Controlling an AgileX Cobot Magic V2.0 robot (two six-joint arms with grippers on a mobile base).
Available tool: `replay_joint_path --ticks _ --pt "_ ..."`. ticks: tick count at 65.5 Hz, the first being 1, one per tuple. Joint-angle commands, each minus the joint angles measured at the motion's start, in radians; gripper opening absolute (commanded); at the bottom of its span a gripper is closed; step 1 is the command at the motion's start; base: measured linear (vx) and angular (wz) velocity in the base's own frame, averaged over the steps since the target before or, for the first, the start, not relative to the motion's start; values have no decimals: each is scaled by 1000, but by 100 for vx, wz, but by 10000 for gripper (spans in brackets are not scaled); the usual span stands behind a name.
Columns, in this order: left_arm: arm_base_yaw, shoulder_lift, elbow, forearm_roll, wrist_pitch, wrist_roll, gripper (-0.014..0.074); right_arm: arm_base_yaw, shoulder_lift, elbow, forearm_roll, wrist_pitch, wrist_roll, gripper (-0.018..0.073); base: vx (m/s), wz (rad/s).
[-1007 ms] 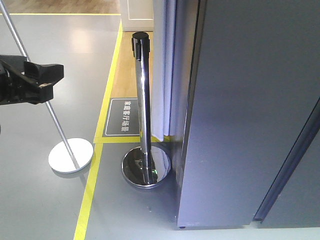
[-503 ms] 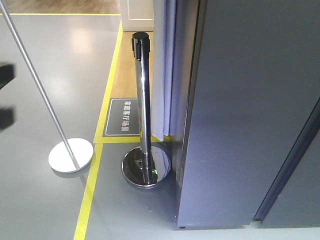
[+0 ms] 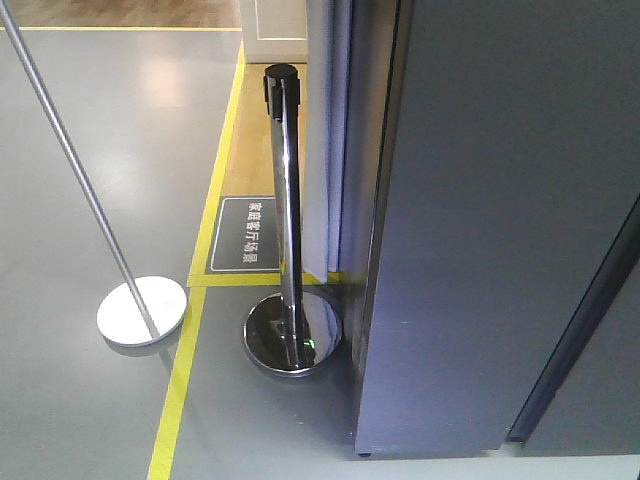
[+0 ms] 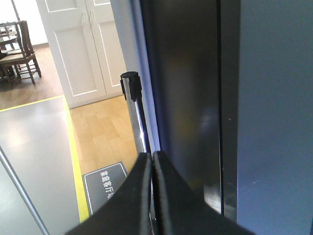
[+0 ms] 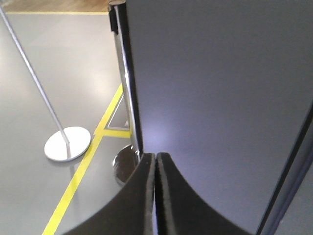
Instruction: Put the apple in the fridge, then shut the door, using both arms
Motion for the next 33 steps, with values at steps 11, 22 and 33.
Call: replay_joint_path --ticks 11,22,33 --pt "2 0 -25 -14 -70 -6 -6 -4 1 -13 26 -81 -11 -8 0 0" --pt "2 0 -25 -14 -70 -6 -5 -4 1 -13 26 -79 -11 -8 0 0" --pt "2 0 -25 -14 -69 -6 -5 -4 1 -13 26 -78 -11 -8 0 0"
